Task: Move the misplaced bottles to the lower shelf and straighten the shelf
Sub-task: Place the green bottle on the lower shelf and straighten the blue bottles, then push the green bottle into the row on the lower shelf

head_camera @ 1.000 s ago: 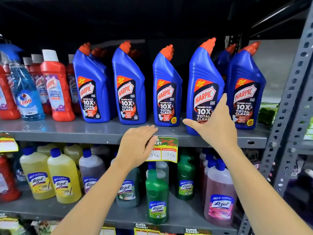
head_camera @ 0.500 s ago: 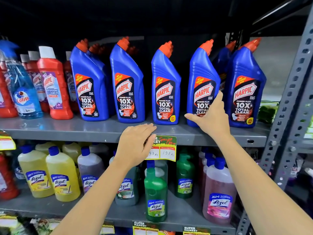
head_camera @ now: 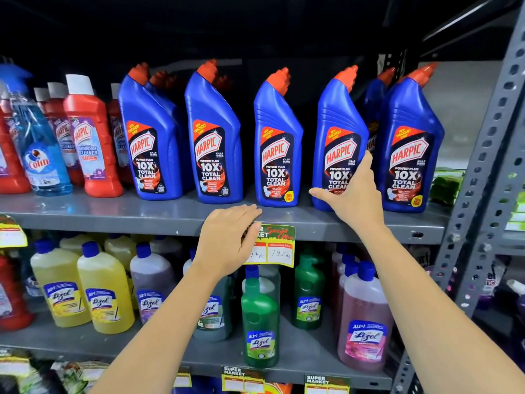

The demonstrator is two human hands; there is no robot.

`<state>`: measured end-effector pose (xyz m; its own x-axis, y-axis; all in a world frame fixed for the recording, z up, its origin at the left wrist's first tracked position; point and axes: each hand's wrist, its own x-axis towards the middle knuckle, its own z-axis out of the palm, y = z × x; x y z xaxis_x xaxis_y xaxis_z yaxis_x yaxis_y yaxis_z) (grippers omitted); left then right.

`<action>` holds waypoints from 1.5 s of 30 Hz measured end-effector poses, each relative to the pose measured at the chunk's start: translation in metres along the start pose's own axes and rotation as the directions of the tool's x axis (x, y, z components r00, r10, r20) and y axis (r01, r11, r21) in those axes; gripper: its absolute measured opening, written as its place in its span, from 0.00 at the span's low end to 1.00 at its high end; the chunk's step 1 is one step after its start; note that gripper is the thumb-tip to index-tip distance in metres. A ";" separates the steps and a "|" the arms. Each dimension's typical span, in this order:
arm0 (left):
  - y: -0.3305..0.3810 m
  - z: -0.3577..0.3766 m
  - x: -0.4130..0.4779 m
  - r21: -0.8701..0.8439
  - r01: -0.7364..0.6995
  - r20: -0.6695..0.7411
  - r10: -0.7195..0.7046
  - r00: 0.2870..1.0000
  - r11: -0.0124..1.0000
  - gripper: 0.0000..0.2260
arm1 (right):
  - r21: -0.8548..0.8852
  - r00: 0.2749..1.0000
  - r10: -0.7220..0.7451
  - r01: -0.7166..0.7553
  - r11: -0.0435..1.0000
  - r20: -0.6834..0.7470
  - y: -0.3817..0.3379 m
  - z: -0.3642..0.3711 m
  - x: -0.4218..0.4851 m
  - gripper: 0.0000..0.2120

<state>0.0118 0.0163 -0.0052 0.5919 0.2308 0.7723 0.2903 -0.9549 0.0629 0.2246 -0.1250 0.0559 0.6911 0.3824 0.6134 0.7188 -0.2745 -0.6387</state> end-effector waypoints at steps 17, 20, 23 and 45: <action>-0.008 0.036 -0.074 -0.005 -0.057 -0.288 0.054 0.956 0.998 0.21 | 0.153 0.819 -0.527 0.564 0.811 -0.225 0.059 0.084 -0.173 0.09; -0.015 0.076 -0.168 -0.068 0.039 -0.110 -0.046 0.993 0.997 0.20 | 0.182 0.950 -0.291 0.268 0.946 0.111 0.089 0.121 -0.233 0.14; -0.016 0.099 -0.204 -0.070 0.120 0.141 -0.110 0.984 0.990 0.22 | 0.119 0.952 -0.052 0.016 0.993 0.302 0.090 0.134 -0.234 0.31; -0.041 0.150 -0.293 0.060 0.146 0.695 -0.146 0.704 0.987 0.34 | 0.067 0.849 0.465 -0.495 0.866 0.252 0.083 0.199 -0.270 0.49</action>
<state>-0.0605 0.0154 -0.3285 0.8967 0.4323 0.0950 0.4183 -0.8979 0.1370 0.0824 -0.0756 -0.2553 0.9017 0.4191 0.1062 0.2757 -0.3684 -0.8879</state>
